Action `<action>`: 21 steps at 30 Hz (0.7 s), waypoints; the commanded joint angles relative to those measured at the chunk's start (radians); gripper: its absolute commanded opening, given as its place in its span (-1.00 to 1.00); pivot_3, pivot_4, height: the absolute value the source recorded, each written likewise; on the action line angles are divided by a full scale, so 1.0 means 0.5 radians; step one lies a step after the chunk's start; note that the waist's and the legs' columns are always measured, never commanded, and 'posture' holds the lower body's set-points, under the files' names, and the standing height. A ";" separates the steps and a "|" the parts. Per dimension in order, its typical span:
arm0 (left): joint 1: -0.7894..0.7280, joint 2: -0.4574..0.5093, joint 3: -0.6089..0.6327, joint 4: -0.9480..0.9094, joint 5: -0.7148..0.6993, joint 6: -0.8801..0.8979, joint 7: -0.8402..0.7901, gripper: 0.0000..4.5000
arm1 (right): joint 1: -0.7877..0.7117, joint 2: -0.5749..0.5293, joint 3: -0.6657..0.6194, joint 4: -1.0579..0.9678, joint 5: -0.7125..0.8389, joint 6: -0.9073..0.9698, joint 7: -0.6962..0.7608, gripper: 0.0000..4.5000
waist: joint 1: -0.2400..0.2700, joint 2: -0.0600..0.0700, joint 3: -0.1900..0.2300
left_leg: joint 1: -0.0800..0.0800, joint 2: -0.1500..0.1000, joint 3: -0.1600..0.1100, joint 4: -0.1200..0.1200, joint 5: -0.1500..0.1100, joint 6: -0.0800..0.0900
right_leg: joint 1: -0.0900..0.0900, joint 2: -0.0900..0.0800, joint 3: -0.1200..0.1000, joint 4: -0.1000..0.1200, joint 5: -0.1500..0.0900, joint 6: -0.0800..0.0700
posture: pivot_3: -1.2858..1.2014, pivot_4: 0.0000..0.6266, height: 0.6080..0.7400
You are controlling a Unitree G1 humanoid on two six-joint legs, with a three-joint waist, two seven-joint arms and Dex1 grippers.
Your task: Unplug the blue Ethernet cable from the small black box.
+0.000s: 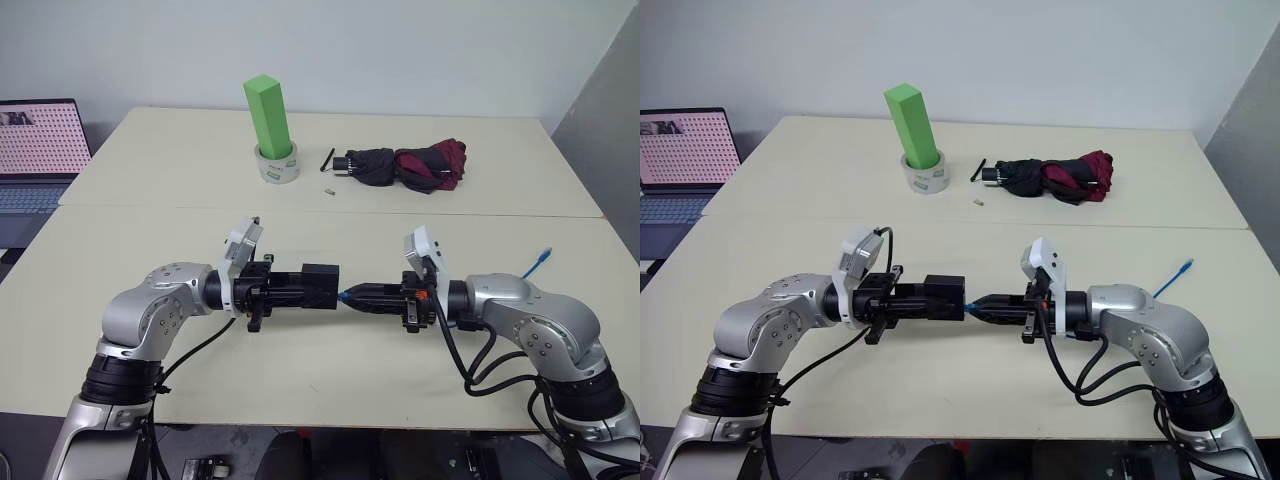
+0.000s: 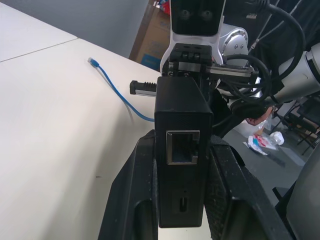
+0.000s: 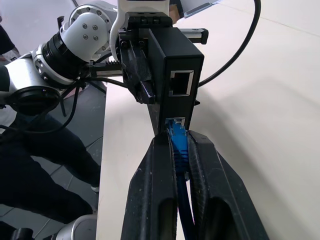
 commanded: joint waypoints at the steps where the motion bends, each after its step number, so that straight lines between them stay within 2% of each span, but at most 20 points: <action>1: -0.001 0.025 0.016 0.013 0.050 -0.094 -0.024 -0.65 | -0.018 -0.112 -0.090 0.015 0.043 0.028 0.093 -0.98 | 0.001 0.000 0.000 | 0.000 0.000 0.000 0.000 0.000 0.000 | 0.000 0.000 0.000 0.000 0.000 0.000 | 0.03 -0.52 1.00; 8: -0.026 0.045 0.022 0.009 0.046 -0.098 0.022 -0.65 | 0.012 -0.184 -0.119 0.007 0.073 0.026 0.116 -0.99 | 0.001 0.000 0.000 | 0.000 0.000 0.000 0.000 -0.002 0.004 | 0.000 0.000 0.000 0.000 0.000 0.000 | 0.03 -0.52 1.00; 17: -0.070 -0.017 -0.013 -0.103 -0.007 0.008 0.123 -0.65 | -0.004 -0.042 -0.110 -0.040 0.064 -0.010 -0.002 -0.99 | 0.000 0.000 0.001 | 0.000 0.000 0.000 0.000 -0.003 0.006 | 0.000 0.000 0.000 0.000 0.000 0.000 | 0.03 -0.52 1.00; 21: -0.075 0.008 0.007 -0.095 0.000 0.023 0.124 -0.65 | 0.001 -0.051 -0.119 -0.021 0.031 -0.029 -0.010 -0.99 | 0.000 0.000 0.001 | 0.000 0.000 0.000 0.000 -0.003 0.006 | 0.000 0.000 0.000 0.000 0.000 0.000 | 0.03 -0.52 1.00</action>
